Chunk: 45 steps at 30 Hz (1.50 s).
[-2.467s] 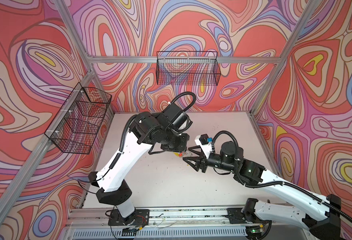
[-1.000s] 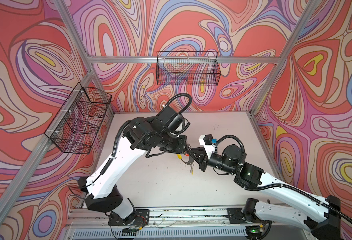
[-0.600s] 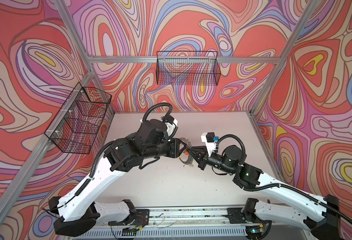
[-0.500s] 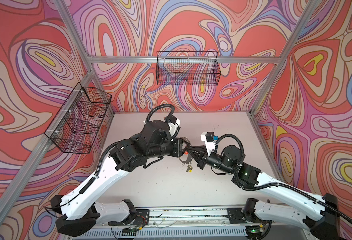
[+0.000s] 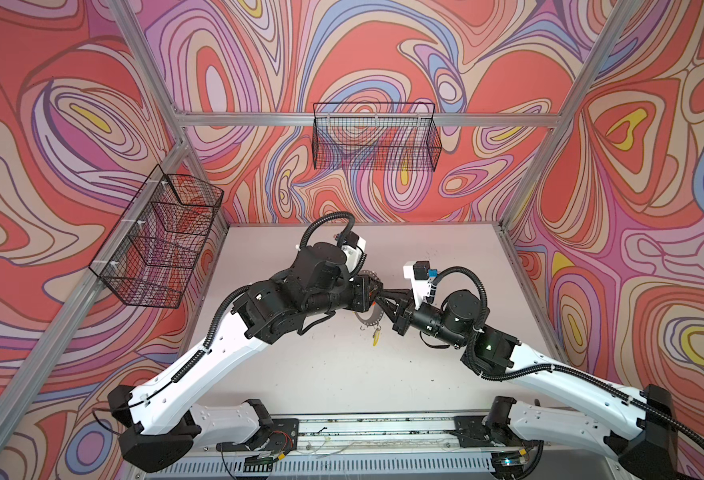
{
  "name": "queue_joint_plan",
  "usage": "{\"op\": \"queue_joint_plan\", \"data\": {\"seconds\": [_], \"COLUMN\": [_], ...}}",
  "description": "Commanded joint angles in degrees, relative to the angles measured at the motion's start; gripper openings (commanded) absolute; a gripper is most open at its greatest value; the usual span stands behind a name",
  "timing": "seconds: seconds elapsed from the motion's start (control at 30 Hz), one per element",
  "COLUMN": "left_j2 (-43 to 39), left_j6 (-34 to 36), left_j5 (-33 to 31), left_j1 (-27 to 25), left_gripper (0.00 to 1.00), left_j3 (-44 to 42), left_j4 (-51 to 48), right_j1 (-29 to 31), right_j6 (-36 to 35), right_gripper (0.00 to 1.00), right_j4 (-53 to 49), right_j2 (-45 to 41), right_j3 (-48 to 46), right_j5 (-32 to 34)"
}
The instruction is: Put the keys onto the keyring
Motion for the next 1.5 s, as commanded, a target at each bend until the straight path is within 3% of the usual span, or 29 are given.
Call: {"op": "queue_joint_plan", "data": {"seconds": [0.0, 0.2, 0.97, 1.23, 1.37, 1.47], "left_j2": [-1.19, -1.99, -2.18, -2.65, -2.65, -2.58], "left_j6": [-0.61, -1.33, 0.23, 0.07, 0.21, 0.39], "left_j5": [-1.13, -2.21, -2.68, -3.78, -3.56, -3.79], "left_j1": [-0.33, -0.29, -0.34, -0.35, -0.26, -0.33], "left_gripper": [0.20, 0.07, 0.24, 0.14, 0.23, 0.25], "left_j3": [-1.12, -2.18, -0.91, -1.05, -0.83, -0.39], "left_j4": [3.25, 5.71, 7.17, 7.28, 7.20, 6.16], "right_j1": [-0.03, 0.02, -0.04, 0.01, -0.04, 0.03], "right_j6": [1.11, 1.19, 1.13, 1.11, 1.07, 1.13], "right_gripper": [0.00, 0.00, 0.00, 0.00, 0.00, 0.00], "right_j4": [2.77, 3.10, 3.36, 3.44, 3.53, 3.58], "right_j2": [0.06, 0.50, 1.29, 1.64, 1.64, 1.57], "right_j3": [-0.18, -0.41, -0.32, -0.32, -0.32, -0.32], "right_j5": [-0.42, -0.41, -1.05, -1.35, -1.37, -1.45]}}
